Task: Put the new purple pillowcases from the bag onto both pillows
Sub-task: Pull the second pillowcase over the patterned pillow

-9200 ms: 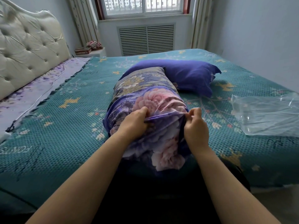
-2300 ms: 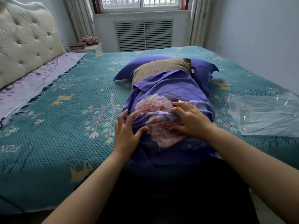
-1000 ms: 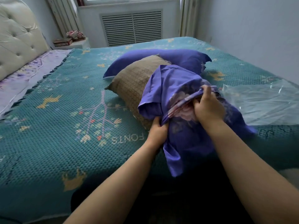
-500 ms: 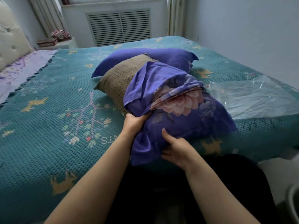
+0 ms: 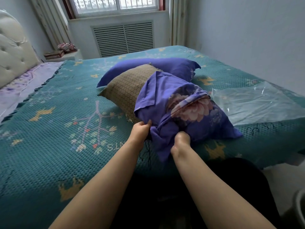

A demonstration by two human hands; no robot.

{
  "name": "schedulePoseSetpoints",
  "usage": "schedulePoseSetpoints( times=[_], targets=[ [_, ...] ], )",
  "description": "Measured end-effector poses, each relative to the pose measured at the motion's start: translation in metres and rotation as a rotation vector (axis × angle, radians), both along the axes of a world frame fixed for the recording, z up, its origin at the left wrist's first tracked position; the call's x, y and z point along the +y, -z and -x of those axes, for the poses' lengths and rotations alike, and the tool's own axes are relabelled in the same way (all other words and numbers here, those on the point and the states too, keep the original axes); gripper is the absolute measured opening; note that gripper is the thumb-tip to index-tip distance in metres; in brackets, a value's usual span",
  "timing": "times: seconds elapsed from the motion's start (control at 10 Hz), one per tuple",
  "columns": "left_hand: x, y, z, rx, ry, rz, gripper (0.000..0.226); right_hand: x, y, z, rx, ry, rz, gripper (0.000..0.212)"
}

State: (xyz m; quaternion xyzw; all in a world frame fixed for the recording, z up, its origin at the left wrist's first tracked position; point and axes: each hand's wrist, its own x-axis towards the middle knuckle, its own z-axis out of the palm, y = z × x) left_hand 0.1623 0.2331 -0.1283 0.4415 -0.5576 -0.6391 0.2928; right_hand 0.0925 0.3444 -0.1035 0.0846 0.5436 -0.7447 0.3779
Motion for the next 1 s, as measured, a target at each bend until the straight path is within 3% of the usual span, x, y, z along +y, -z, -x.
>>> schedulePoseSetpoints(
  times=[0.1,0.3,0.4,0.5,0.7,0.8,0.9,1.0],
  targets=[
    [-0.009,-0.007,0.005,0.085,-0.218,0.003,0.022,0.013,0.0,0.003,0.136,0.101,-0.03,0.037],
    [-0.049,-0.059,-0.013,0.284,-0.725,0.057,0.033,0.078,-0.011,0.039,0.225,0.316,-0.06,0.036],
    [-0.076,-0.067,-0.035,0.271,-0.946,0.057,0.037,0.103,-0.014,0.085,0.308,0.407,-0.129,0.052],
    [-0.072,-0.059,-0.043,0.12,-0.933,0.081,0.039,0.119,-0.017,0.111,0.305,0.4,-0.231,0.047],
    [-0.053,-0.056,-0.037,0.001,-0.89,0.111,0.039,0.124,-0.004,0.126,0.306,0.224,-0.367,0.051],
    [-0.043,-0.07,-0.04,-0.377,-0.788,0.574,0.058,0.127,0.001,0.127,0.48,0.103,-0.535,0.072],
    [-0.042,-0.076,-0.018,-0.497,-0.414,1.246,0.055,0.127,0.005,0.131,0.926,0.131,-0.791,0.081],
    [-0.026,-0.095,0.018,-0.63,-0.015,1.323,0.058,0.116,-0.019,0.137,1.261,0.045,-0.729,0.048]
  ],
)
